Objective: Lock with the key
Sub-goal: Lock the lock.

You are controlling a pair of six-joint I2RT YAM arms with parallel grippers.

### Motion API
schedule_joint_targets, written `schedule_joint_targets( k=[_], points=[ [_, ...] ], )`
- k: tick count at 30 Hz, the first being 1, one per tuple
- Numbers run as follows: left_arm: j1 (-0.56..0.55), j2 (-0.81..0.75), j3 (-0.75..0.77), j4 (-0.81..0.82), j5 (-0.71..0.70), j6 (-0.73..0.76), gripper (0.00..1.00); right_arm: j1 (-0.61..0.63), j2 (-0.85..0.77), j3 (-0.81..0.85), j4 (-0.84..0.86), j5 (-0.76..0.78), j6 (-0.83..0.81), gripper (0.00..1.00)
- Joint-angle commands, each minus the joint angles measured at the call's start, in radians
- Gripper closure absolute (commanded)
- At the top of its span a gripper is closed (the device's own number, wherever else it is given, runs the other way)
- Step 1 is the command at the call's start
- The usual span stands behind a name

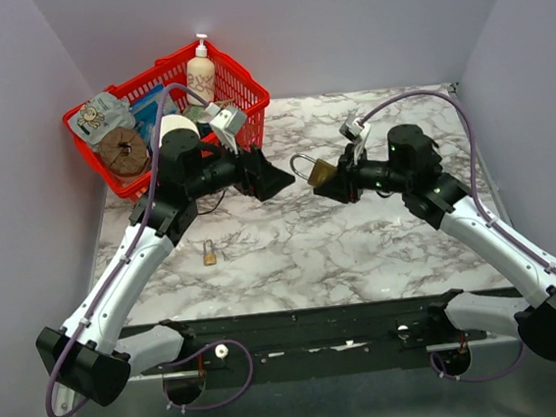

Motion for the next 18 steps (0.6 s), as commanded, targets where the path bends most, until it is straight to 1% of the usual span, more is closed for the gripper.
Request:
schedule_joint_targets(
  k=[1, 2, 5, 6, 7, 8, 9, 10, 12, 16, 18],
  points=[
    [-0.004, 0.046, 0.057, 0.117, -0.165, -0.261, 0.01, 0.003, -0.127, -0.060, 0.293, 0.200, 0.064, 0.99],
    [-0.007, 0.057, 0.061, 0.133, -0.174, -0.340, 0.01, 0.003, -0.138, -0.066, 0.305, 0.245, 0.051, 0.99],
    [-0.047, 0.112, 0.103, 0.159, -0.219, -0.457, 0.01, 0.004, -0.175, -0.097, 0.356, 0.288, 0.029, 0.99],
    [-0.064, 0.149, 0.148, 0.145, -0.236, -0.466, 0.01, 0.003, -0.181, -0.105, 0.374, 0.288, 0.021, 0.99],
    [-0.087, 0.166, 0.170, 0.110, -0.259, -0.477, 0.01, 0.003, -0.193, -0.114, 0.388, 0.291, 0.012, 0.99],
    [-0.113, 0.176, 0.178, 0.119, -0.272, -0.499, 0.01, 0.003, -0.201, -0.132, 0.400, 0.294, -0.006, 0.99],
    [-0.122, 0.186, 0.157, 0.151, -0.261, -0.576, 0.01, 0.003, -0.207, -0.138, 0.427, 0.296, -0.012, 0.99],
    [-0.129, 0.187, 0.144, 0.221, -0.253, -0.610, 0.01, 0.003, -0.213, -0.144, 0.434, 0.297, -0.014, 0.99],
    [-0.152, 0.198, 0.123, 0.269, -0.243, -0.681, 0.01, 0.003, -0.224, -0.148, 0.439, 0.297, -0.016, 0.99],
    [-0.179, 0.203, 0.083, 0.366, -0.255, -0.756, 0.01, 0.003, -0.235, -0.160, 0.455, 0.310, -0.012, 0.99],
    [-0.193, 0.209, 0.069, 0.375, -0.273, -0.779, 0.01, 0.004, -0.233, -0.164, 0.465, 0.313, -0.009, 0.99]
  ],
)
